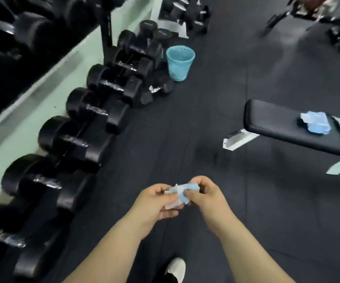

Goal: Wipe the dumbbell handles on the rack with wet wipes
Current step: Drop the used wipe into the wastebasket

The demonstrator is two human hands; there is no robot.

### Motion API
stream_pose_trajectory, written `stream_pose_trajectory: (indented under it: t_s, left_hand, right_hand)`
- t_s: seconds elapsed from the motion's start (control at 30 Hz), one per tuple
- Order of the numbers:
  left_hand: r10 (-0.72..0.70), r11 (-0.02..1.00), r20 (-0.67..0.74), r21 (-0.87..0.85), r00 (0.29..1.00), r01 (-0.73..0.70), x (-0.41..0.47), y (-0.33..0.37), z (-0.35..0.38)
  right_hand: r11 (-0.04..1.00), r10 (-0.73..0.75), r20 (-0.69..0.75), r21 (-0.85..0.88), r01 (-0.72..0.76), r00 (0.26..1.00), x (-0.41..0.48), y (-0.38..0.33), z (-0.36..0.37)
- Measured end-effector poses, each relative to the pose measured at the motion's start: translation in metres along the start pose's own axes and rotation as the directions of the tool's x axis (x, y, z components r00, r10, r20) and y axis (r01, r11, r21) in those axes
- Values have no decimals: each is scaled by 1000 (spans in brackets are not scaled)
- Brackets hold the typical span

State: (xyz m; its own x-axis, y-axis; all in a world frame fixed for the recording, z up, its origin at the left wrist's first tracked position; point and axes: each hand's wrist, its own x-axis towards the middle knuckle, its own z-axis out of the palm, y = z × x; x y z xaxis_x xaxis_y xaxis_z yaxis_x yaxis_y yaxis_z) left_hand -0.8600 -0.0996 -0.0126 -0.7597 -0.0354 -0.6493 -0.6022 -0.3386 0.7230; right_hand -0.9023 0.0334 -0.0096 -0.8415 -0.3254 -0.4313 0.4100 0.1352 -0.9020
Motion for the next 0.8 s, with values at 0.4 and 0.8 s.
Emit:
stream_pose_trajectory:
  t_s: [0.4,0.8]
  left_hand:
    - [-129,988,193,-52,973,142,190,114,80]
    - [-152,988,252,16,956,153,430,330,133]
  right_hand:
    - [843,-368,-90,-451,292,925,169,-55,-96]
    - [994,48,-260,105,-21,965,422,-191,-177]
